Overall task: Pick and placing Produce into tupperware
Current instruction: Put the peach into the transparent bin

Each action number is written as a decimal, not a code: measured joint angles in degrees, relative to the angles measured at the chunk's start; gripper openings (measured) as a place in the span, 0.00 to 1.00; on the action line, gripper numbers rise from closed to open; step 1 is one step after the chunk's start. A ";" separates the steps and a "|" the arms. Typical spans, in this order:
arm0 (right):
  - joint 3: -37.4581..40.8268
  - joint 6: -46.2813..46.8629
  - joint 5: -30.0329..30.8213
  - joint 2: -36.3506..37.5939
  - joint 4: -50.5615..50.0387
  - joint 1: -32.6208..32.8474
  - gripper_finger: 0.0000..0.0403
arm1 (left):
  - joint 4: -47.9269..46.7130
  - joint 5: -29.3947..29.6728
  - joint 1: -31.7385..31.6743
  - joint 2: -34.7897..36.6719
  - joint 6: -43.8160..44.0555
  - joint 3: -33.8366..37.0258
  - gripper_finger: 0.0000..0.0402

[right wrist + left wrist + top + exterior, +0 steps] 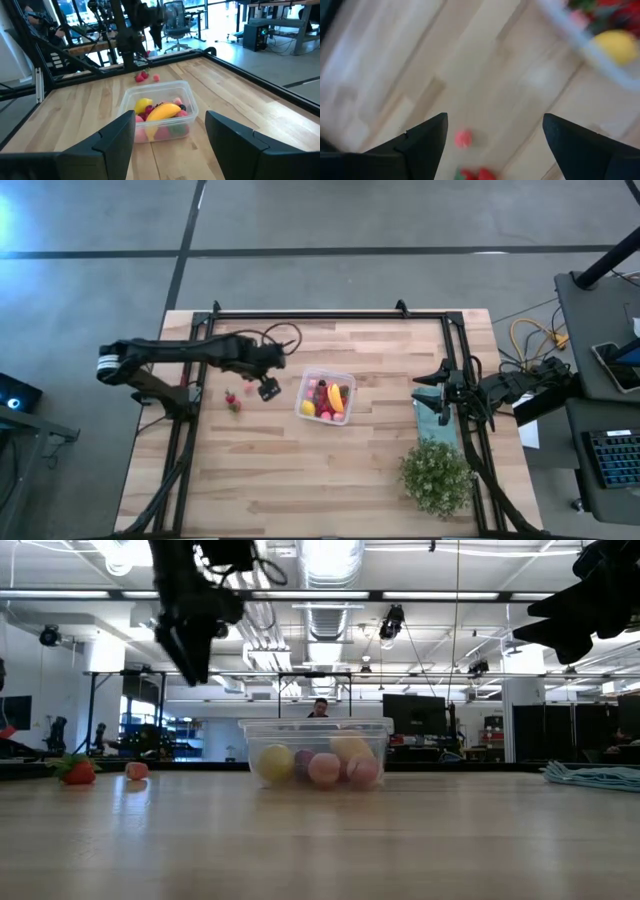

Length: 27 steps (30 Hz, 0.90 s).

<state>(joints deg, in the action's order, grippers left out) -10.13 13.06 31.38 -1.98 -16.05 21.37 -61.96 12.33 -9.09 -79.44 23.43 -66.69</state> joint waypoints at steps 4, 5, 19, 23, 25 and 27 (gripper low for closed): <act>0.00 0.00 0.01 0.02 0.01 -0.01 0.58 | 3.07 -0.38 -0.20 2.52 6.49 7.86 0.77; 0.00 0.00 0.02 0.00 0.02 0.00 0.58 | 3.28 -1.32 -0.50 2.63 7.68 9.95 0.77; 0.00 0.00 0.00 0.01 0.02 0.00 0.58 | 9.88 -7.27 -6.83 4.55 13.55 24.30 0.77; 0.00 0.00 0.00 0.00 0.02 -0.02 0.58 | 15.98 -7.28 -7.69 3.17 11.90 24.98 0.77; 0.00 0.00 0.00 0.00 0.00 0.00 0.58 | 15.44 -7.30 -8.50 0.80 10.64 25.07 0.77; 0.00 0.00 0.00 0.00 0.01 -0.01 0.58 | 14.43 -7.32 -9.40 -1.76 9.79 25.11 0.75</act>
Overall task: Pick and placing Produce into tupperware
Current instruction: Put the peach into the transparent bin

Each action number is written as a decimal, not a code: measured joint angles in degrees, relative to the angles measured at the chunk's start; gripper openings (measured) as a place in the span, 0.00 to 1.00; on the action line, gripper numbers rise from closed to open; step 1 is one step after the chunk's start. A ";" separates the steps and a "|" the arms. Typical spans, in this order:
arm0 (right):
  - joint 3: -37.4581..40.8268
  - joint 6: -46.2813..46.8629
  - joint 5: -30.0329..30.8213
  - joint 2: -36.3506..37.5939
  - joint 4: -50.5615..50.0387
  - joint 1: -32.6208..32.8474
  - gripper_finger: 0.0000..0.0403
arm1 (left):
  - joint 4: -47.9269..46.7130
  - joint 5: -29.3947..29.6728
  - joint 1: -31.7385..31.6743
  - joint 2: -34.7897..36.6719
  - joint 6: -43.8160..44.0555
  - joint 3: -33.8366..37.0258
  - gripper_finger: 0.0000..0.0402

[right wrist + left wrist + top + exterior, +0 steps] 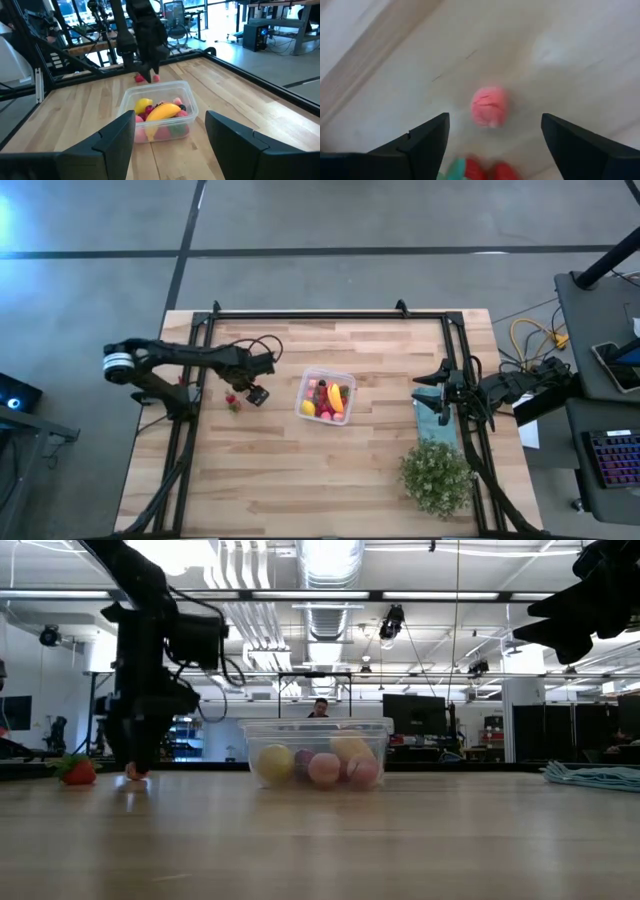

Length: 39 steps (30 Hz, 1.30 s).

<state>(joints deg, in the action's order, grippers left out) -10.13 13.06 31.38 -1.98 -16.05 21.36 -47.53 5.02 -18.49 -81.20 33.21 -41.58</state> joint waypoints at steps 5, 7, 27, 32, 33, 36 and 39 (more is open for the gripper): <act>0.00 0.00 0.00 0.00 0.01 0.01 0.58 | 0.62 0.21 -0.76 -4.46 -2.59 -0.78 0.65; 0.00 0.00 0.02 0.00 0.01 0.01 0.58 | 0.85 0.14 -0.75 -5.31 -3.40 -1.26 0.61; 0.00 0.00 0.01 0.01 0.00 0.01 0.58 | 2.76 1.05 -0.33 -3.52 -3.91 -4.28 0.18; 0.00 0.00 0.02 0.00 -0.01 0.01 0.58 | 8.15 -1.51 2.48 1.65 -11.13 -10.45 0.15; 0.00 0.00 0.00 0.00 0.01 0.01 0.58 | 10.55 -2.64 3.46 3.14 -13.24 -11.62 0.15; 0.00 0.00 0.02 0.00 0.01 -0.01 0.58 | 20.37 -7.98 6.21 6.20 -19.15 -14.46 0.14; 0.00 -0.01 0.01 0.00 -0.01 -0.01 0.58 | 29.22 -10.39 8.40 7.20 -21.58 -15.34 0.14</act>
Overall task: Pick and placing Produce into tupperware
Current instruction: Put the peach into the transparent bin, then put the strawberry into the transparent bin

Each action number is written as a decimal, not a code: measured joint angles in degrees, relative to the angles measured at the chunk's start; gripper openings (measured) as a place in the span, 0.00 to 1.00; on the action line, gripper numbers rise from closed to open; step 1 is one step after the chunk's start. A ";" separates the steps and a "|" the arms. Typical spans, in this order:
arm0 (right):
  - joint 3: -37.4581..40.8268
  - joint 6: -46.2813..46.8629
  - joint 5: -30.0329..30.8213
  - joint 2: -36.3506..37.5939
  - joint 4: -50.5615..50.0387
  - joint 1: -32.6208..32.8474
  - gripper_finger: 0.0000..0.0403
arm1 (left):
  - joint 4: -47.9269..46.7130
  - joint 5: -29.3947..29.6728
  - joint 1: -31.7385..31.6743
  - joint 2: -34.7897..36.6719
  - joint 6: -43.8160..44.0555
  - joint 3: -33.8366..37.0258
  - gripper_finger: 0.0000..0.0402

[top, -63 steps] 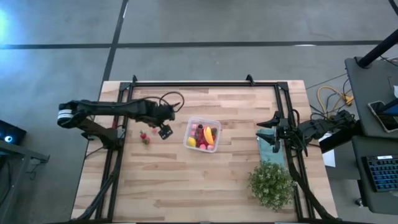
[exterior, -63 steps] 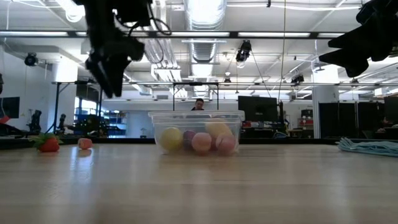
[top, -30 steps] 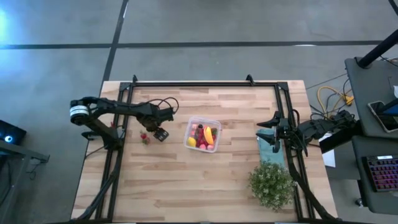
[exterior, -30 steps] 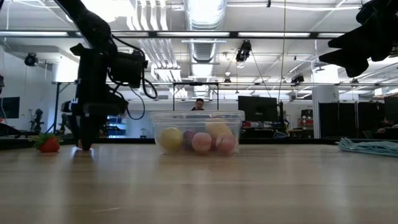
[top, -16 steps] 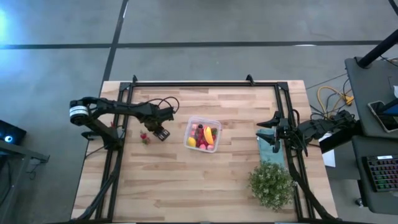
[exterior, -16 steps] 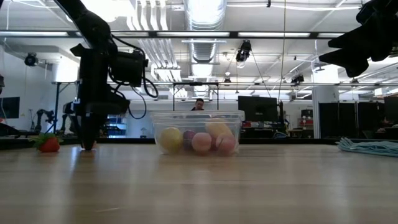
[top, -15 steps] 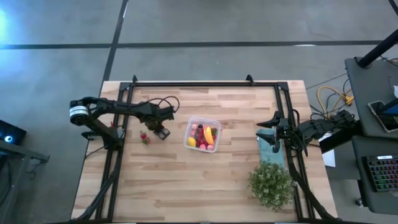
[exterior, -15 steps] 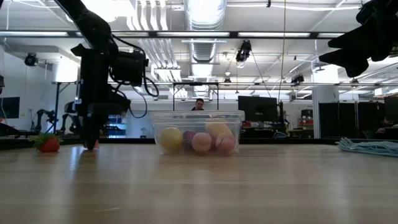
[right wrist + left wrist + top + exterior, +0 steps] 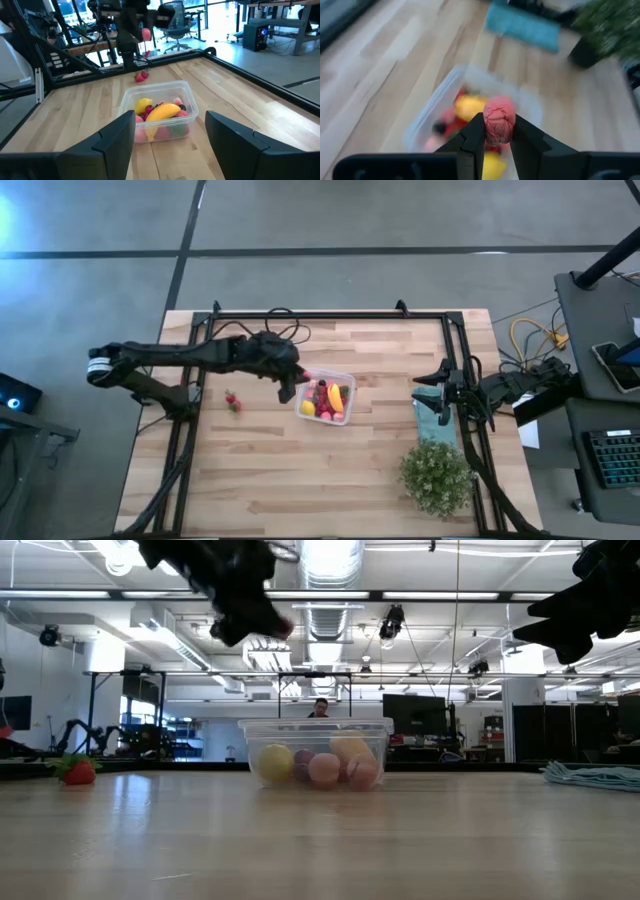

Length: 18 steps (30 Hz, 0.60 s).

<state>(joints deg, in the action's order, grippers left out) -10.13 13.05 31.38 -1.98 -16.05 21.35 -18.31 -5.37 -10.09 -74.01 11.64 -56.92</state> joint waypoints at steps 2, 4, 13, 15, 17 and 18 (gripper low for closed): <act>0.00 0.01 0.02 0.00 0.00 0.02 0.58 | 2.91 -0.25 0.68 -1.23 0.02 -0.61 0.14; -0.02 0.01 -0.01 0.00 0.00 0.02 0.58 | 2.91 -0.28 1.09 -3.71 0.02 -1.58 0.15; 0.00 0.01 -0.01 0.00 0.02 0.02 0.58 | -0.10 -0.04 1.45 -17.37 4.69 -7.71 0.39; 0.00 0.01 0.02 0.00 0.00 0.02 0.58 | -3.73 0.00 1.45 -18.12 4.16 -9.11 0.46; 0.00 0.01 -0.01 0.00 0.02 0.02 0.58 | -8.52 0.32 1.43 -17.68 3.93 -10.41 0.53; 0.00 0.01 -0.01 0.00 0.00 0.02 0.58 | -11.67 1.42 1.28 -17.05 3.22 -10.72 0.56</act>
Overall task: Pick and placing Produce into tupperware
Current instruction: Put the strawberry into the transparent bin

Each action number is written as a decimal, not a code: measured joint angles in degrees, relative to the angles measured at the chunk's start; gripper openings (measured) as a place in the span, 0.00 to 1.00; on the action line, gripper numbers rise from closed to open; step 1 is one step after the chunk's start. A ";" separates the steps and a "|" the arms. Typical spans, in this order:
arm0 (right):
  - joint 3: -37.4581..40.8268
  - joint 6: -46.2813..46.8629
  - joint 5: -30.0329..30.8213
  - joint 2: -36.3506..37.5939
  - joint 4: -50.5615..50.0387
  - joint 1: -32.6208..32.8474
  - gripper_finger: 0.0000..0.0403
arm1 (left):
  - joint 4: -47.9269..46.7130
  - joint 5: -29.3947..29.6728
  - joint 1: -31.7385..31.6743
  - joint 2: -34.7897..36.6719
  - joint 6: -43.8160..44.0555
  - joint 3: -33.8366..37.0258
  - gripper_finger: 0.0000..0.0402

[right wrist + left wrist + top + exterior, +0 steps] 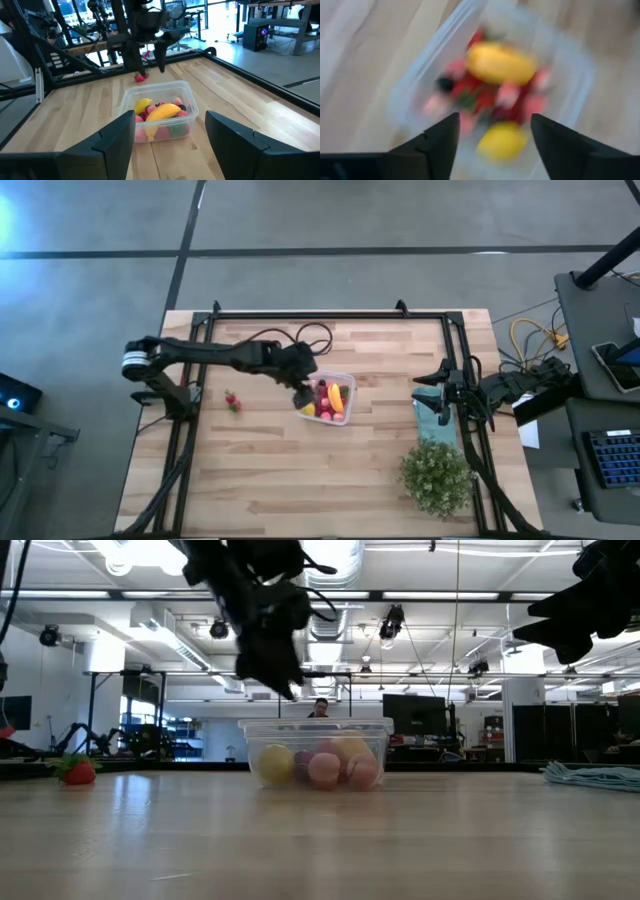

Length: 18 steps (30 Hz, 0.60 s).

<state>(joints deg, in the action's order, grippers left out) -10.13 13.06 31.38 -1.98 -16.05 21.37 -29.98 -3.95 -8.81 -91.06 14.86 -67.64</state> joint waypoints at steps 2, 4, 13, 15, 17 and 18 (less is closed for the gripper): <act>0.00 0.00 0.00 0.00 0.02 -0.01 0.58 | -7.47 3.61 -0.05 1.71 -2.02 -0.37 0.62; 0.00 0.00 0.02 0.00 0.01 0.00 0.58 | -17.52 8.48 -0.16 3.91 -1.46 -0.32 0.67; 0.00 0.00 0.00 0.00 0.01 0.00 0.58 | -42.00 16.41 -2.11 11.84 19.87 7.40 0.71; 0.00 0.00 0.01 0.00 0.02 0.00 0.58 | -40.42 16.29 -2.11 13.31 20.40 10.81 0.71; 0.00 0.00 0.00 0.00 0.02 0.00 0.58 | -39.94 16.30 -2.11 14.33 19.44 14.03 0.71; 0.00 0.00 0.02 0.00 0.02 0.00 0.58 | -39.96 16.29 -2.11 14.94 17.82 15.65 0.71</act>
<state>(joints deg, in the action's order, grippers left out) -10.13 13.06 31.40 -1.98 -16.03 21.37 -69.94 12.34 -10.92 -76.12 32.69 -51.98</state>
